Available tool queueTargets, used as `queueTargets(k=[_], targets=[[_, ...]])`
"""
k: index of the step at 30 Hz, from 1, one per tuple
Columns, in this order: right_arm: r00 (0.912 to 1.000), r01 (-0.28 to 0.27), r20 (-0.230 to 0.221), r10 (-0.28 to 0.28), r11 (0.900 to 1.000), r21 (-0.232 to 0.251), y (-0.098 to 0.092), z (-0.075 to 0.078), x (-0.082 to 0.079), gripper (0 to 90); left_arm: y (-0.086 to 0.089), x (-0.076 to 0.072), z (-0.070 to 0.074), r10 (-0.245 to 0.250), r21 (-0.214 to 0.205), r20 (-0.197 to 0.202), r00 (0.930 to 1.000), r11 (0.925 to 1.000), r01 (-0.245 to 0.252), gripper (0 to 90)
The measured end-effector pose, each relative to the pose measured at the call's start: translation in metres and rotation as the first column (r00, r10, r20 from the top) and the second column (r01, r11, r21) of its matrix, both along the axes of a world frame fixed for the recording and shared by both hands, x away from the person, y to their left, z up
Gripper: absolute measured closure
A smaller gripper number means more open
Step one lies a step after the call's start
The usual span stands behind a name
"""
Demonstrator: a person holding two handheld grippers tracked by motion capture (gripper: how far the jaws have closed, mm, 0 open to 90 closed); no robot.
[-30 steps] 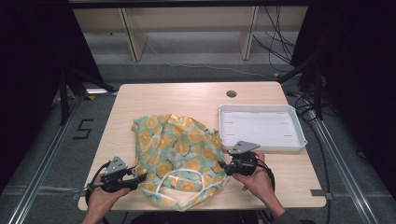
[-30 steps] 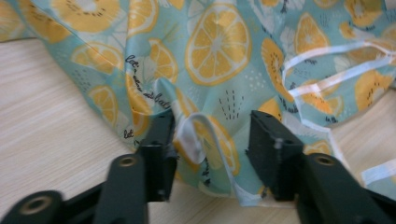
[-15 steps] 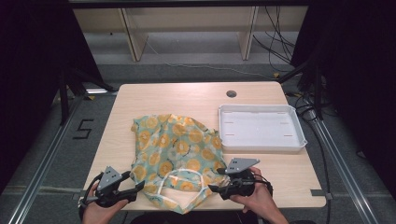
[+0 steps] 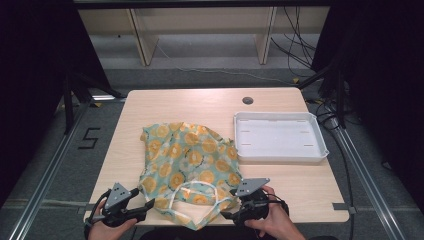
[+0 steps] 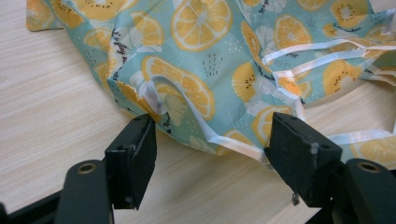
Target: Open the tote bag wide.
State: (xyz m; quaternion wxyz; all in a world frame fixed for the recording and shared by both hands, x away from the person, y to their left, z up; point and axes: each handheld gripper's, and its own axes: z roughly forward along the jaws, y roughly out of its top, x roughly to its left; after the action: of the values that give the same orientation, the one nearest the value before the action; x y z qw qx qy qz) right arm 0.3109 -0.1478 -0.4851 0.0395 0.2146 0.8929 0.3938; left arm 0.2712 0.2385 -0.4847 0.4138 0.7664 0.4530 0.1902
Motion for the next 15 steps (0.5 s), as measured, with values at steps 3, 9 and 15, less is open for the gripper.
queueTargets(k=[3,9,15], targets=[[1.0,-0.006,0.002,0.006,0.9998,-0.016,0.004,-0.003,-0.001,24.0,0.0,-0.002,0.0,0.005,-0.004,0.004,1.0,1.0,-0.005,31.5],[0.9992,-0.033,0.019,0.034,0.9986,-0.041,0.015,-0.006,0.001,25.0,0.0,-0.005,0.0,-0.014,0.007,0.003,0.9999,0.9999,0.014,31.0],[0.9986,-0.05,0.014,0.051,0.9958,-0.077,0.026,-0.01,0.005,35.3,-0.002,-0.008,-0.001,-0.023,0.01,0.0,0.9997,0.9997,0.023,31.1]])
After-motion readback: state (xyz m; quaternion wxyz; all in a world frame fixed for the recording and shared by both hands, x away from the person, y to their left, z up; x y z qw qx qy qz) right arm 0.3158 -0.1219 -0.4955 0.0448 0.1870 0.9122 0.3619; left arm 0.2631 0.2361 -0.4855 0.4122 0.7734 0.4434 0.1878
